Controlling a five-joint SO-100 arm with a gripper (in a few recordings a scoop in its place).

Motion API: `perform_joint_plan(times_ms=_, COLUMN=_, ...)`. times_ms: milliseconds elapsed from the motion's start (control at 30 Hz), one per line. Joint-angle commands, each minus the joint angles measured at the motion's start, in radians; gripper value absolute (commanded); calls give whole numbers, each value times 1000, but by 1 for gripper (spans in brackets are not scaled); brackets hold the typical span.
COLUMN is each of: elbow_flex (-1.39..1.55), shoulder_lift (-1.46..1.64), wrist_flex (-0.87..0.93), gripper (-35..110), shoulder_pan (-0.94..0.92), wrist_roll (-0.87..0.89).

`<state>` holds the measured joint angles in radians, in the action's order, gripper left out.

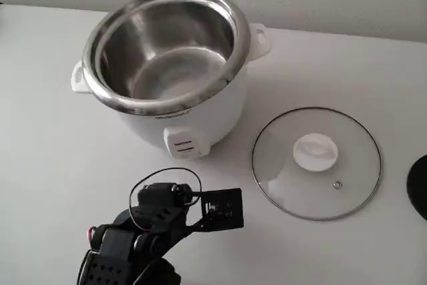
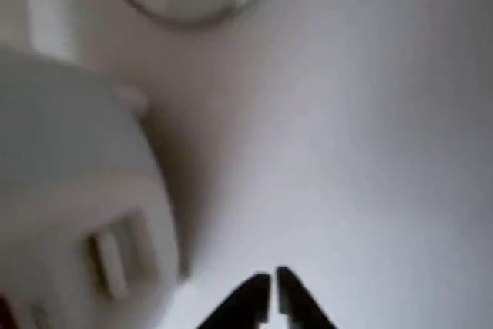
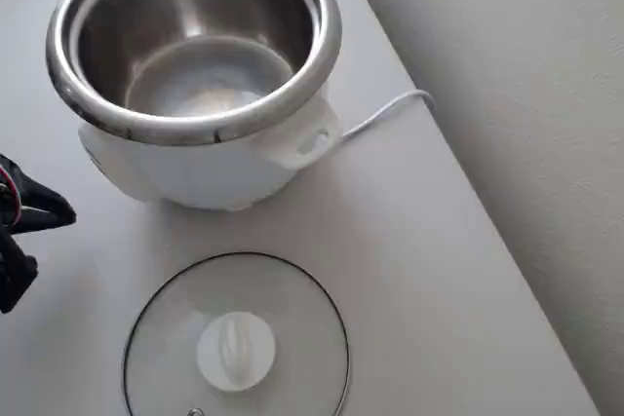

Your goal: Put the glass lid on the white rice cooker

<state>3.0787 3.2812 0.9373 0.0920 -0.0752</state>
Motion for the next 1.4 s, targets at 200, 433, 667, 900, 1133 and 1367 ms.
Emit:
perform_joint_plan(times_ms=200, elbow_flex=-32, shoulder_lift=6, wrist_flex=-230, gripper=10, shoulder_pan=-311, wrist_roll=-187)
perform_joint_plan(times_ms=433, elbow_flex=-41, shoulder_lift=-106, wrist_flex=-598, gripper=17, shoulder_pan=-400, wrist_roll=-218)
perform_joint_plan(times_ms=667, elbow_flex=-407, shoulder_lift=-836, wrist_flex=-808, gripper=20, shoulder_pan=-453, wrist_roll=-123)
perform_joint_plan(times_ms=900, elbow_flex=-557, shoulder_lift=-1140, wrist_flex=-911, gripper=20, shoulder_pan=-430, wrist_roll=-87)
perform_joint_plan(times_ms=1133, elbow_flex=-713, shoulder_lift=-1385, wrist_flex=-969, gripper=20, shoulder_pan=-448, wrist_roll=-83)
perform_joint_plan(times_ms=1367, elbow_flex=-842, shoulder_lift=-1531, wrist_flex=-986, gripper=20, shoulder_pan=-479, wrist_roll=-92)
